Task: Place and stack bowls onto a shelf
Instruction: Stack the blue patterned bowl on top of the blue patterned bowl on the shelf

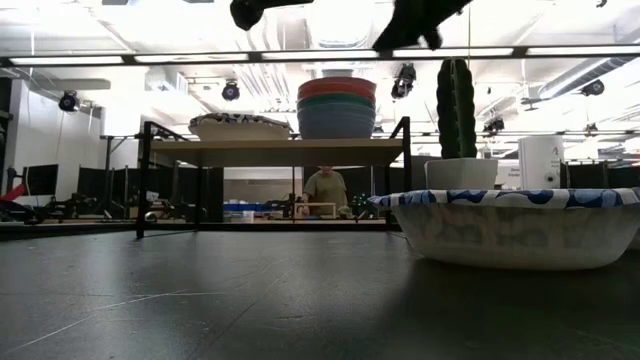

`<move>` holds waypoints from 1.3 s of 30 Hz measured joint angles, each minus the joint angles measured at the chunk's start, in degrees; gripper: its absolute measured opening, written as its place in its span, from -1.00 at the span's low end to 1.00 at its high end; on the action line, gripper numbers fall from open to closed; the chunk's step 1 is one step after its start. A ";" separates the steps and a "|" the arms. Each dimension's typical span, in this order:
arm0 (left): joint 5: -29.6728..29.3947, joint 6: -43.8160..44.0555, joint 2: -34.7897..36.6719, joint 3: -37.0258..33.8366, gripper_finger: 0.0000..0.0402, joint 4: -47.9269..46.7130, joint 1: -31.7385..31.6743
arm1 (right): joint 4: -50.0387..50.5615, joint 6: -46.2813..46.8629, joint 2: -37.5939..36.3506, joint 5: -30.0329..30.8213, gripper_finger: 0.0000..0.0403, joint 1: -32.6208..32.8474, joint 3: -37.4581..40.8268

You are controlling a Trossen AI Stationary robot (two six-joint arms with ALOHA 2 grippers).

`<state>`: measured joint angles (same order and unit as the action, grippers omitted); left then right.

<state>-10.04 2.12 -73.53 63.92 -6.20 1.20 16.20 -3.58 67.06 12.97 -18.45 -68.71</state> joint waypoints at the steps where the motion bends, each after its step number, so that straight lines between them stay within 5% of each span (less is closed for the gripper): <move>1: 0.00 1.04 -0.37 -0.24 -1.00 -0.80 1.14 | 1.20 0.00 -1.54 -0.04 -0.96 1.43 0.59; 10: 0.03 11.61 -10.80 -2.91 -1.00 -0.25 10.30 | 3.24 6.38 -16.33 -0.06 -0.96 18.58 14.92; 19: 0.09 19.58 -23.90 -2.93 -0.81 5.52 10.69 | -4.21 12.09 -22.04 0.60 -0.96 32.17 27.50; 30: -1.52 21.11 -33.62 -2.93 -0.18 17.86 10.24 | -6.77 13.06 -21.13 3.81 -0.96 36.60 29.99; 39: -1.55 28.29 -40.38 -2.85 -0.12 23.73 10.05 | -6.75 12.75 -20.54 3.81 -0.96 36.58 30.01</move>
<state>-11.60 30.41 -113.91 61.07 17.53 11.25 9.44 9.17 46.52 16.78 18.13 -38.70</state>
